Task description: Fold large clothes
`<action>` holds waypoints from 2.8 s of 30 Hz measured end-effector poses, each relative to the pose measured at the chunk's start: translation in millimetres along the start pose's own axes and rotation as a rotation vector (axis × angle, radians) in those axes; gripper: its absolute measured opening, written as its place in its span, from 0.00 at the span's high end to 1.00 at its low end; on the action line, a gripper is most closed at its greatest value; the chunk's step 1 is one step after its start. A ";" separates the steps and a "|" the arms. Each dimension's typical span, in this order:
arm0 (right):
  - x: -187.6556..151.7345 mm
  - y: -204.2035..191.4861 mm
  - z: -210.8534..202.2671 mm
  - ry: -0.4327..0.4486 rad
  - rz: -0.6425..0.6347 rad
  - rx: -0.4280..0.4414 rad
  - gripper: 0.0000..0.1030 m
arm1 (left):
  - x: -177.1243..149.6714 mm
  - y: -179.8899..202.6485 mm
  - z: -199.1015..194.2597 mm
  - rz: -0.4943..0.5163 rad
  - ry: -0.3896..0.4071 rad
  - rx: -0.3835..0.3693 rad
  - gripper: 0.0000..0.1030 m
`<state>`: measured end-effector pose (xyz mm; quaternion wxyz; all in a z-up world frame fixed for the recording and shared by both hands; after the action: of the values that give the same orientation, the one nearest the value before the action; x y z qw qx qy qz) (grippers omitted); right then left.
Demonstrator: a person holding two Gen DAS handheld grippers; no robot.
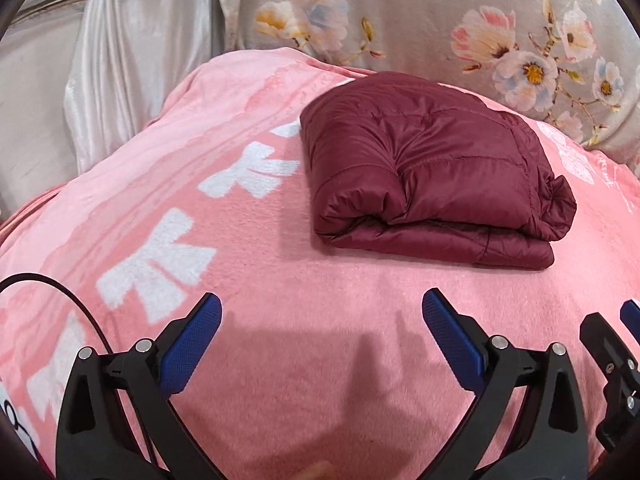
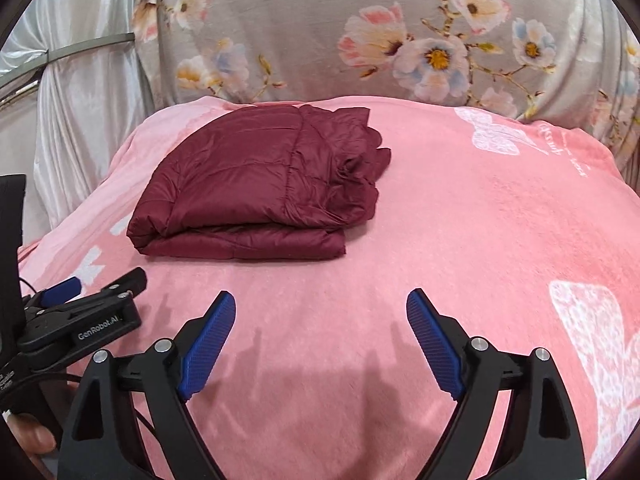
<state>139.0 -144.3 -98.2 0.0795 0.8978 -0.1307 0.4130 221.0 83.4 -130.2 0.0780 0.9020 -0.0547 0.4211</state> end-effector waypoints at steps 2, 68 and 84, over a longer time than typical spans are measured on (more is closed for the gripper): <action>-1.7 -0.5 -2.0 0.006 -0.002 -0.014 0.17 | 0.1 1.4 -4.3 0.008 0.021 0.013 0.05; -0.5 -9.1 -9.0 0.055 -0.062 -0.064 0.17 | 4.2 12.6 -24.6 0.064 0.121 0.083 0.05; -1.3 -8.9 -7.8 0.053 -0.072 -0.064 0.17 | 4.1 21.0 -24.5 0.103 0.124 0.087 0.05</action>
<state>135.2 -133.7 -94.4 0.1263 0.8877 -0.1095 0.4290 201.7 67.2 -109.5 0.0202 0.8726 -0.0778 0.4817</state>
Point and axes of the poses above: each gripper's, at about its wrist camera, not at the fingertips, and z roughly the way its jaws point, y to its right, x to its top, the point moved 5 cm from there along z, roughly the way its jaws point, and after that the axes turned 8 degrees about -x, right-handed, at the moved point
